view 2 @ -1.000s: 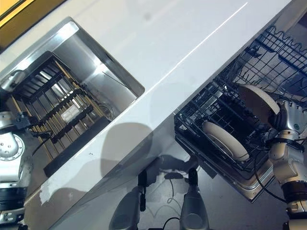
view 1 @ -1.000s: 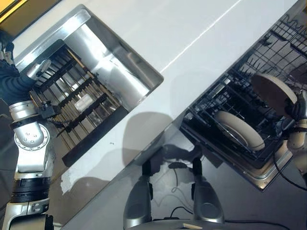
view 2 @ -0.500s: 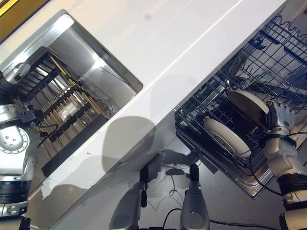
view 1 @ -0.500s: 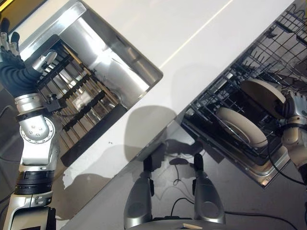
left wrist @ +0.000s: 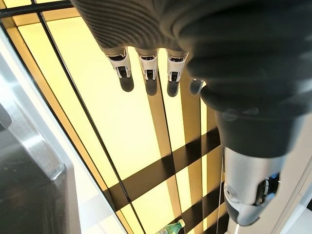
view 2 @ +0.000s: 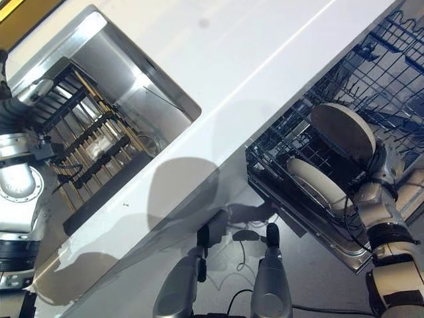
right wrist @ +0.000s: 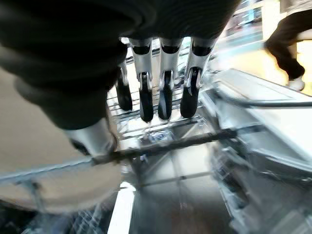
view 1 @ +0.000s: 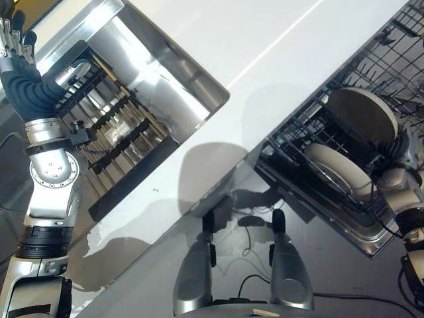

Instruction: Pick up plates and place into dishwasher.

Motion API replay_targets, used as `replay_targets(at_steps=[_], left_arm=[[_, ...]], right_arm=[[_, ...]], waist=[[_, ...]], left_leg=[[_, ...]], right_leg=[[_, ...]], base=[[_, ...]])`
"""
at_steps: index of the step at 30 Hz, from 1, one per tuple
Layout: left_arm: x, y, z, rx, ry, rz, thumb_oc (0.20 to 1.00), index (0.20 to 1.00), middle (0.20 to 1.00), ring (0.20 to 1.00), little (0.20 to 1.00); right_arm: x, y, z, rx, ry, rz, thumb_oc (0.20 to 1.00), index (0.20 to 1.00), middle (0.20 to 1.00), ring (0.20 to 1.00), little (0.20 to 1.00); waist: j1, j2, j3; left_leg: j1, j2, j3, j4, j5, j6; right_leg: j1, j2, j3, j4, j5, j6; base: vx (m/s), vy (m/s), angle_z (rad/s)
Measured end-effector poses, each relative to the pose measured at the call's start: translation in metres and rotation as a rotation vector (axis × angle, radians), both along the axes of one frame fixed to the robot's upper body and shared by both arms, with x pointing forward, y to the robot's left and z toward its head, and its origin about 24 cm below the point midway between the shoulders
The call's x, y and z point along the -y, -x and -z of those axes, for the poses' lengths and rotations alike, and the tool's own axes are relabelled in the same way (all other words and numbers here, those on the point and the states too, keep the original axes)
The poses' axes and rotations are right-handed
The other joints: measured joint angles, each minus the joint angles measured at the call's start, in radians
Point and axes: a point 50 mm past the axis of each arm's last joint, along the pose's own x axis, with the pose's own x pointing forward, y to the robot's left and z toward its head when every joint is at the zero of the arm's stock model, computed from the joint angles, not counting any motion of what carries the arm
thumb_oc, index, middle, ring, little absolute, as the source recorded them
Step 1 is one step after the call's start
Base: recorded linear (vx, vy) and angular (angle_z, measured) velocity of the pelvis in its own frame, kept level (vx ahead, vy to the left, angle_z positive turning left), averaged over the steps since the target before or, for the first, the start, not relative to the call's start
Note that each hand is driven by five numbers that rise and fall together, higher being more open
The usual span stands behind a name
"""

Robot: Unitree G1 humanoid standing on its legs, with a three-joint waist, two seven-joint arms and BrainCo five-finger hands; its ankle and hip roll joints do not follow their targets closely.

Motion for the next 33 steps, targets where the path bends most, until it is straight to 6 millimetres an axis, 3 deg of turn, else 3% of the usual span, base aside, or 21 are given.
replay_targets(at_steps=[3,10,16,20,27,33], left_arm=[[0.001,0.0,-0.002,0.005,-0.002,0.004,1.0,1.0,1.0,1.0,1.0],[0.0,-0.002,0.0,-0.019,-0.007,0.004,1.0,1.0,1.0,1.0,1.0],[0.001,-0.002,0.0,-0.026,-0.023,0.016,1.0,1.0,1.0,1.0,1.0],[0.002,-0.002,0.002,-0.034,-0.029,0.025,1.0,1.0,1.0,1.0,1.0],[-0.006,0.004,0.028,-0.111,0.012,0.007,1.0,1.0,1.0,1.0,1.0],[-0.01,0.009,0.051,-0.17,0.07,-0.005,1.0,1.0,1.0,1.0,1.0]], right_arm=[[0.001,0.001,0.0,-0.009,0.007,0.007,1.0,1.0,1.0,1.0,1.0],[0.0,0.013,0.023,-0.068,-0.014,0.005,1.0,1.0,1.0,1.0,1.0],[-0.003,0.016,0.026,-0.049,-0.032,-0.01,1.0,1.0,1.0,1.0,1.0],[-0.005,0.023,0.023,0.055,-0.048,0.017,1.0,1.0,1.0,1.0,1.0],[-0.024,0.038,0.031,0.246,-0.108,0.063,1.0,1.0,1.0,1.0,1.0],[-0.023,0.054,0.037,0.331,-0.112,0.147,1.0,1.0,1.0,1.0,1.0]], waist=[[-0.001,0.0,0.0],[0.008,0.0,0.0],[0.001,-0.004,-0.001],[-0.002,-0.007,-0.003],[-0.027,-0.044,-0.025],[-0.033,-0.046,-0.062]], left_leg=[[0.001,0.0,0.001,0.0,0.0,0.0],[0.029,0.001,-0.004,-0.006,0.001,0.0],[0.054,0.006,-0.004,-0.013,0.001,0.0],[0.055,0.007,-0.003,-0.013,0.001,0.0],[0.09,0.005,0.022,-0.036,0.001,0.001],[0.13,0.004,0.05,-0.066,0.003,0.004]], right_leg=[[0.0,0.001,0.0,0.001,0.0,0.0],[0.037,-0.001,-0.009,-0.009,0.0,0.0],[0.063,0.003,-0.01,-0.016,0.0,-0.001],[0.063,0.004,-0.005,-0.016,0.001,-0.001],[0.077,-0.005,0.011,-0.026,0.001,0.0],[0.098,-0.008,0.034,-0.044,0.004,0.004]], base=[[0.0,0.0,0.0],[0.02,-0.016,0.04],[0.01,-0.006,0.0],[0.0,0.032,-0.01],[0.06,0.102,-0.09],[0.06,0.109,-0.11]])
